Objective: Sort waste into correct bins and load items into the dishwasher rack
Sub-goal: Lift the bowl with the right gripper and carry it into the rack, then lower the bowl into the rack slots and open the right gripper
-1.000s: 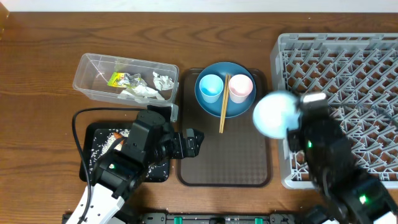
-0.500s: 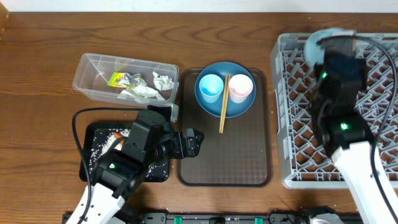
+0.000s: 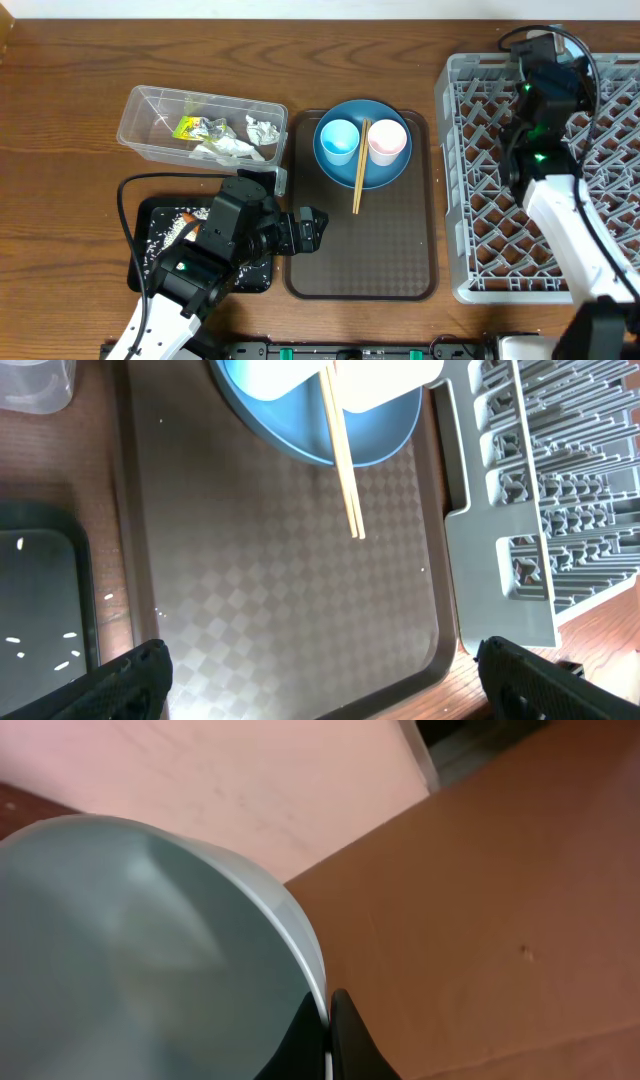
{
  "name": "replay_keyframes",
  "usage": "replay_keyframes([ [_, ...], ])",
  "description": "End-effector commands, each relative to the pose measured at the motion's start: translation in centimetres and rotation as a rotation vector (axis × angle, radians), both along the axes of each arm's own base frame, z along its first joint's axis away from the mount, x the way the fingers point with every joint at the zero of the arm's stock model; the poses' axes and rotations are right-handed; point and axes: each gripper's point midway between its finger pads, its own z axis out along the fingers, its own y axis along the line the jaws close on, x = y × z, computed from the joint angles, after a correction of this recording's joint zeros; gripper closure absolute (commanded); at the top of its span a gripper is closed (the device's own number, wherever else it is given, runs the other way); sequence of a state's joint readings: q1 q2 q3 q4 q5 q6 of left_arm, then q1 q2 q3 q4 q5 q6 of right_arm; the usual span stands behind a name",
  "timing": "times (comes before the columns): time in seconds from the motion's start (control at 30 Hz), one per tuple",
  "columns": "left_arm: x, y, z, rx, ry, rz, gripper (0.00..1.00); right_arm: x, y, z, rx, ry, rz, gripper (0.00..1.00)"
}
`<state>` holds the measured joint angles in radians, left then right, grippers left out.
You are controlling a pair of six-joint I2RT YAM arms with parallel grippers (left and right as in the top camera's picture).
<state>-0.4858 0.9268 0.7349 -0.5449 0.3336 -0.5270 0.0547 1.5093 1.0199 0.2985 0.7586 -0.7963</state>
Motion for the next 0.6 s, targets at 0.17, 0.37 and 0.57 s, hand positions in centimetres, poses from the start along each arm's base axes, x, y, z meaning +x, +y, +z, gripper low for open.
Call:
replay_keyframes([
  [0.17,0.2,0.2,0.1,0.004,-0.005,0.007,0.0,3.4,-1.1,-3.0,-0.066,0.073,0.095,0.99],
  [0.37,0.2,0.2,0.1,0.004,-0.005,0.007,0.0,6.0,-1.8,-7.5,-0.087,0.119,0.158,0.99],
  [0.57,0.2,0.2,0.1,0.004,-0.005,0.007,0.0,8.2,-1.4,-9.5,-0.199,0.106,0.198,0.99],
])
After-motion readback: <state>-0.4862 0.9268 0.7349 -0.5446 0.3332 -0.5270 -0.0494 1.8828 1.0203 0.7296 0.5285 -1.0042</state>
